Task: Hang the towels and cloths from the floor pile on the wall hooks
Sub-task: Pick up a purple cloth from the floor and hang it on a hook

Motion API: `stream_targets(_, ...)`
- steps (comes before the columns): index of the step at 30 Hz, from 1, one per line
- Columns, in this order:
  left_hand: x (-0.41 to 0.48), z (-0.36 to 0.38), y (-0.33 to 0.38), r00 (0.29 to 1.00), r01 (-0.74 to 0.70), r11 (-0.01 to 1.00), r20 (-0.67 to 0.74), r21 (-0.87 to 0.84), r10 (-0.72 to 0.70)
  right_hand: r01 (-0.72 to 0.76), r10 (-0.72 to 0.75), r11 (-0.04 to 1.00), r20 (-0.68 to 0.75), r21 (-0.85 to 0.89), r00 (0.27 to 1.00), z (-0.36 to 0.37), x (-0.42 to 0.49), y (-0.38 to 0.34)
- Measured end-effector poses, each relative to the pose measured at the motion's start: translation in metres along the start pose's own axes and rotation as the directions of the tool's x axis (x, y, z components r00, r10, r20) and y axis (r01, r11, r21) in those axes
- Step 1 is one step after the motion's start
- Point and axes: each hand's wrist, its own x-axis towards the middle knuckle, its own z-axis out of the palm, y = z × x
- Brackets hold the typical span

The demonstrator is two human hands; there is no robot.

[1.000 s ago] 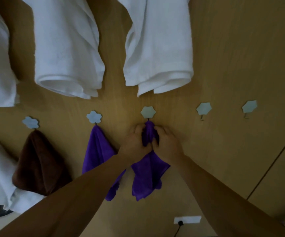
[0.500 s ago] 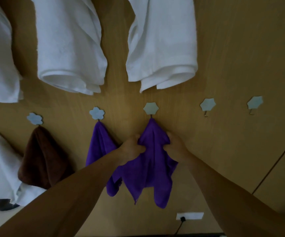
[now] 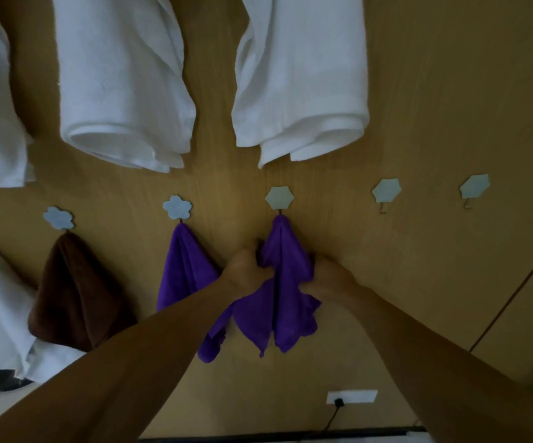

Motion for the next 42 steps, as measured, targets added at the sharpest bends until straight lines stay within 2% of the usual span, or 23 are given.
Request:
stream_targets(2, 0.002, 0.001, 0.004, 0.993, -0.037, 0.999, -0.114, -0.024, 0.034, 0.054, -0.037, 0.997, -0.250, 0.063, 0.968, 0.002, -0.003, -0.016)
stream_targets(4, 0.001, 0.002, 0.007, 0.982, -0.087, 0.993, -0.177, -0.075, 0.072, 0.215, -0.144, 0.968, -0.418, 0.127, 0.897, 0.006, -0.003, -0.030)
stream_targets(6, 0.001, 0.003, 0.008, 0.977, -0.135, 0.988, -0.174, -0.074, 0.120, 0.300, -0.188, 0.924, -0.400, 0.239, 0.897, 0.010, -0.003, -0.042)
stream_targets(8, 0.001, 0.003, 0.007, 0.982, -0.143, 0.988, -0.135, -0.064, 0.133, 0.295, -0.185, 0.906, -0.344, 0.304, 0.921, 0.015, -0.003, -0.048)
stream_targets(10, 0.000, 0.001, 0.007, 0.989, -0.126, 0.989, -0.088, -0.080, 0.119, 0.243, -0.109, 0.887, -0.333, 0.393, 0.937, 0.013, -0.001, -0.049)
stream_targets(12, -0.001, -0.002, 0.007, 0.994, -0.109, 0.987, -0.030, -0.119, 0.106, 0.154, -0.013, 0.815, -0.249, 0.558, 0.968, 0.003, 0.002, -0.045)
stream_targets(14, -0.001, -0.004, 0.006, 0.997, -0.071, 0.984, 0.027, -0.163, 0.076, 0.071, 0.045, 0.762, -0.161, 0.644, 0.986, -0.006, 0.006, -0.039)
stream_targets(18, 0.004, 0.003, 0.006, 0.998, -0.051, 0.997, 0.021, -0.065, 0.052, 0.079, -0.012, 0.873, -0.140, 0.482, 0.990, -0.004, 0.009, -0.039)
stream_targets(22, 0.007, 0.011, 0.004, 0.998, -0.038, 0.999, 0.058, 0.029, 0.036, 0.143, -0.073, 0.914, -0.193, 0.379, 0.978, 0.004, 0.007, -0.037)
stream_targets(28, -0.004, 0.018, -0.009, 0.997, 0.043, 0.997, 0.072, -0.061, -0.038, 0.072, -0.027, 0.927, -0.127, 0.368, 0.991, 0.021, -0.005, -0.014)
stream_targets(35, -0.006, 0.002, 0.006, 0.999, -0.035, 0.998, -0.003, -0.046, 0.035, 0.080, 0.017, 0.910, -0.230, 0.407, 0.973, 0.015, -0.020, -0.025)
stream_targets(39, -0.012, -0.007, 0.009, 0.998, -0.050, 0.998, -0.039, 0.041, 0.052, 0.075, 0.059, 0.906, -0.301, 0.416, 0.952, 0.012, -0.037, -0.033)
stream_targets(42, -0.017, -0.016, 0.009, 0.994, -0.060, 0.987, -0.081, 0.152, 0.073, 0.002, 0.119, 0.944, -0.347, 0.330, 0.930, 0.007, -0.055, -0.036)
